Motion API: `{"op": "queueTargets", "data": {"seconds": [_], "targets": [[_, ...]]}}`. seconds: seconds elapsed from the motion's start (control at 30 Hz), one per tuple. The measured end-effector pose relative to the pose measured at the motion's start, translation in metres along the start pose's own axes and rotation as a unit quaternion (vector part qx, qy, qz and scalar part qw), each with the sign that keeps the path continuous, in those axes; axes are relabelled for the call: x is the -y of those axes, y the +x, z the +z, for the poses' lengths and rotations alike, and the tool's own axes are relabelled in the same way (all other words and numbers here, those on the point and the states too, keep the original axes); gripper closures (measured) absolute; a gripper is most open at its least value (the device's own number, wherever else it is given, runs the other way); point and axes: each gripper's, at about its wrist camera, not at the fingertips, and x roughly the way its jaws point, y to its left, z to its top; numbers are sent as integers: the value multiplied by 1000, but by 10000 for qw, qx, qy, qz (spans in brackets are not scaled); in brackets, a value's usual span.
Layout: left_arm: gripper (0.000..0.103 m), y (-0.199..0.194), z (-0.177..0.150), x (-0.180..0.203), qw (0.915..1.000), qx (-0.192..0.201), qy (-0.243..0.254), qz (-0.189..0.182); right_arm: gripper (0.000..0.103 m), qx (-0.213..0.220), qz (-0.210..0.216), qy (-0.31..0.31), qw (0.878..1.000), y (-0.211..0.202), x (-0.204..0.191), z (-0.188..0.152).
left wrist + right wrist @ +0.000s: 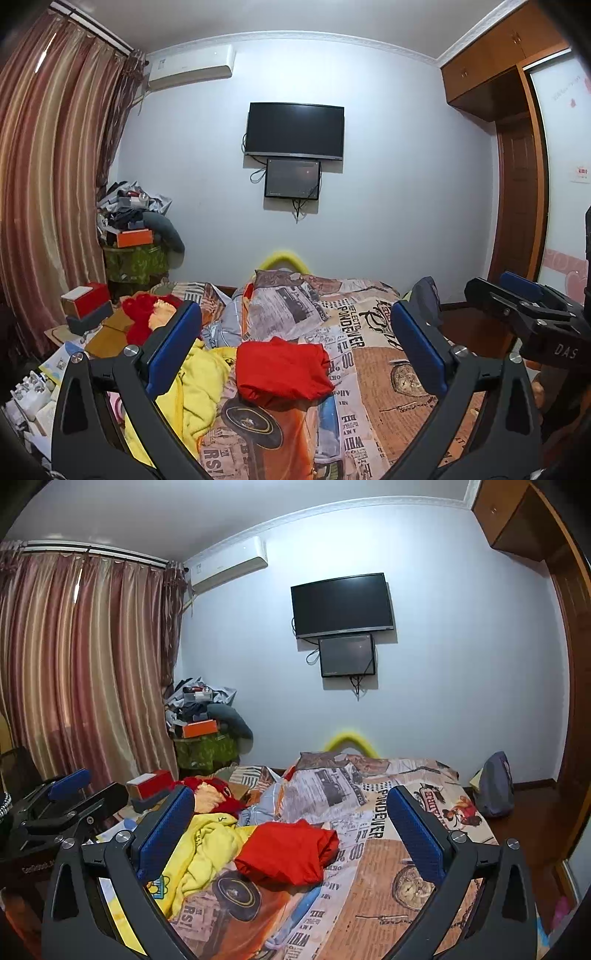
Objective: Fold large clothes
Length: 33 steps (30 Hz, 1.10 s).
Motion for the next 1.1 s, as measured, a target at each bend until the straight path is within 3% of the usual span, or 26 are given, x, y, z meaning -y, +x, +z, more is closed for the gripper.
{"op": "queueTargets", "data": {"seconds": [1.1], "targets": [[0, 7, -9, 2, 9998, -199, -44, 44, 0, -236, -21, 13, 9997, -1, 3, -6]]}}
